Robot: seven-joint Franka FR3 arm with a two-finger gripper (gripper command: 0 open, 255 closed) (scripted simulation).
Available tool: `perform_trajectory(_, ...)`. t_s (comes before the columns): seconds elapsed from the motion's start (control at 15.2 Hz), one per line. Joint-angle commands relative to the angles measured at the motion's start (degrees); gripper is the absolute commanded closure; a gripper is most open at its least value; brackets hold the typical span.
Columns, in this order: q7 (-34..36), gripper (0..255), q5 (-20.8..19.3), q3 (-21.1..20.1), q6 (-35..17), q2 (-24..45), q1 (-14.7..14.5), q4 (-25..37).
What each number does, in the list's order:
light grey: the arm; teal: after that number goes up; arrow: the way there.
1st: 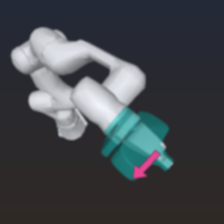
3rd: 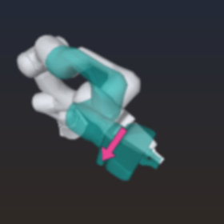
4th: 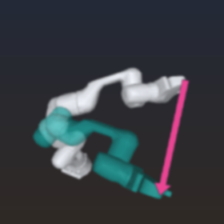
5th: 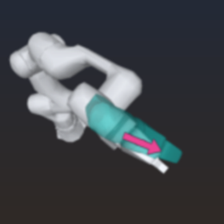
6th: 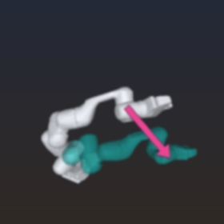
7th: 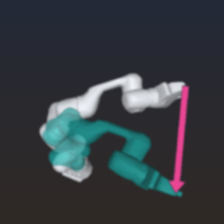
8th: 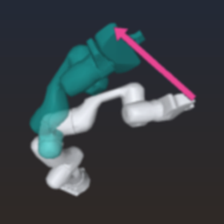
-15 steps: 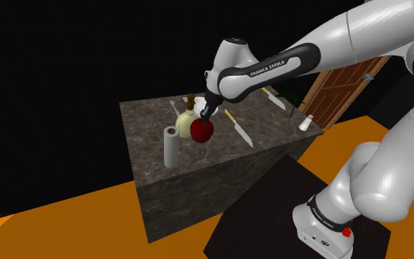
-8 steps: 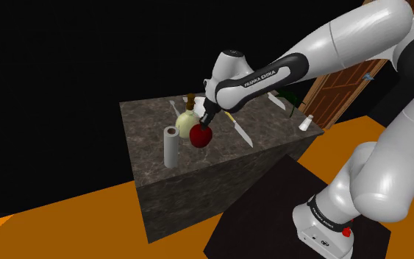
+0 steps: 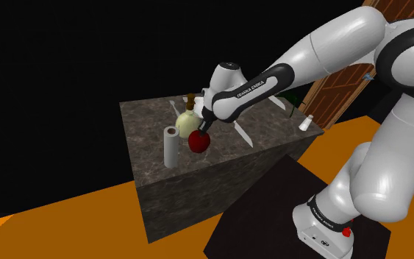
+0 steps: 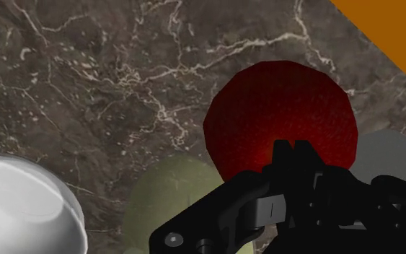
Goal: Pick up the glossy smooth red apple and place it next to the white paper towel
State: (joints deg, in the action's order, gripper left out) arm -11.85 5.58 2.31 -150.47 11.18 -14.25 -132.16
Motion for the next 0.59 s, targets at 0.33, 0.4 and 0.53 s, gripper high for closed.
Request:
perform_trajectory(0.33, -0.05, 255, 0.10, -0.06, -0.64, 0.37, -0.01, -0.22)
perform_trajectory(0.4, -0.05, 255, 0.10, -0.06, -0.64, 0.37, -0.01, -0.22)
perform_trajectory(0.53, -0.05, 0, 0.10, -0.06, -0.64, 0.38, -0.02, -0.22)
